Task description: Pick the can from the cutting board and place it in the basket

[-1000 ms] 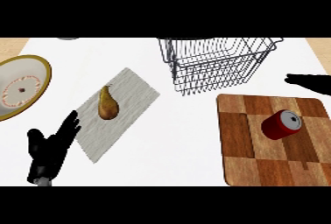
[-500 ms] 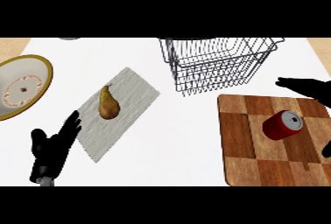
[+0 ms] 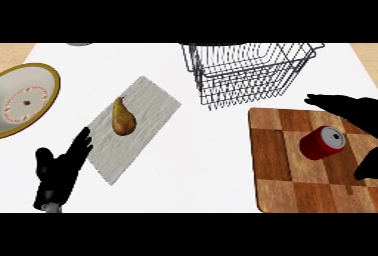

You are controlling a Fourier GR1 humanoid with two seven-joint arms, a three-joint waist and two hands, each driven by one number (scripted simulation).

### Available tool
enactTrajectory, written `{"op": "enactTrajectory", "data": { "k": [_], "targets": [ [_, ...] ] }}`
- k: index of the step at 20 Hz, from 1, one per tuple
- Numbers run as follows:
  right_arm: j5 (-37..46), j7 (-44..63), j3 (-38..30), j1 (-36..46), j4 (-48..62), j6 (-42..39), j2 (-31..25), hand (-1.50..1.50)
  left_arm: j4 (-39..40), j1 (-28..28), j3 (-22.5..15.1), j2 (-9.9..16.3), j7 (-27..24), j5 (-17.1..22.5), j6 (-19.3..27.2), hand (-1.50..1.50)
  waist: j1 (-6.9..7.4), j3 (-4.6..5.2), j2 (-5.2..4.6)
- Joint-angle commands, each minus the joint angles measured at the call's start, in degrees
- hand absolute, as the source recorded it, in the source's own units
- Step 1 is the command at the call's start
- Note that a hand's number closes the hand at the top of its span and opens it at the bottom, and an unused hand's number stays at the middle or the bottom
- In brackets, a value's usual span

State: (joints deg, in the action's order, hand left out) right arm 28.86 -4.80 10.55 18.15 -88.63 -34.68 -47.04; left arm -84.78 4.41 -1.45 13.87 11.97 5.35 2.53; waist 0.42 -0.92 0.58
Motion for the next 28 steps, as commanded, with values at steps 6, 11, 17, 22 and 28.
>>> {"op": "enactTrajectory", "data": {
  "k": [6, 11, 17, 22, 28],
  "targets": [
    [8.18, -1.55, 4.17, -2.87, 4.02, 3.38, 1.47, -1.50, 2.73, 2.62, -0.89, -0.57, 4.70, -0.17, -0.80, 0.00, -0.33, 0.89, -0.68],
    [9.31, -1.47, 4.88, -0.20, 6.78, 3.14, 4.52, -1.50, 5.34, 2.43, -0.52, -1.46, 1.85, -0.33, -1.32, 0.00, -0.12, 0.93, -0.77],
    [8.88, -1.89, 2.97, 3.45, 9.30, 1.24, 5.28, -1.50, 4.52, 4.14, -0.99, -1.90, 1.68, -0.84, -1.58, 0.00, 0.21, 0.94, -0.75],
    [12.34, -5.54, 4.62, -1.22, 8.37, 5.22, 4.81, 1.50, 4.37, 3.91, 0.87, -0.40, 1.86, -0.12, -2.60, 0.00, -0.43, 0.94, -0.61],
    [17.20, -11.83, 5.32, -1.42, 8.96, 13.36, 3.78, 1.50, 4.54, 3.55, 1.95, 0.19, 3.06, 0.92, -3.52, 0.00, -0.55, 0.92, -0.63]
  ]
}}
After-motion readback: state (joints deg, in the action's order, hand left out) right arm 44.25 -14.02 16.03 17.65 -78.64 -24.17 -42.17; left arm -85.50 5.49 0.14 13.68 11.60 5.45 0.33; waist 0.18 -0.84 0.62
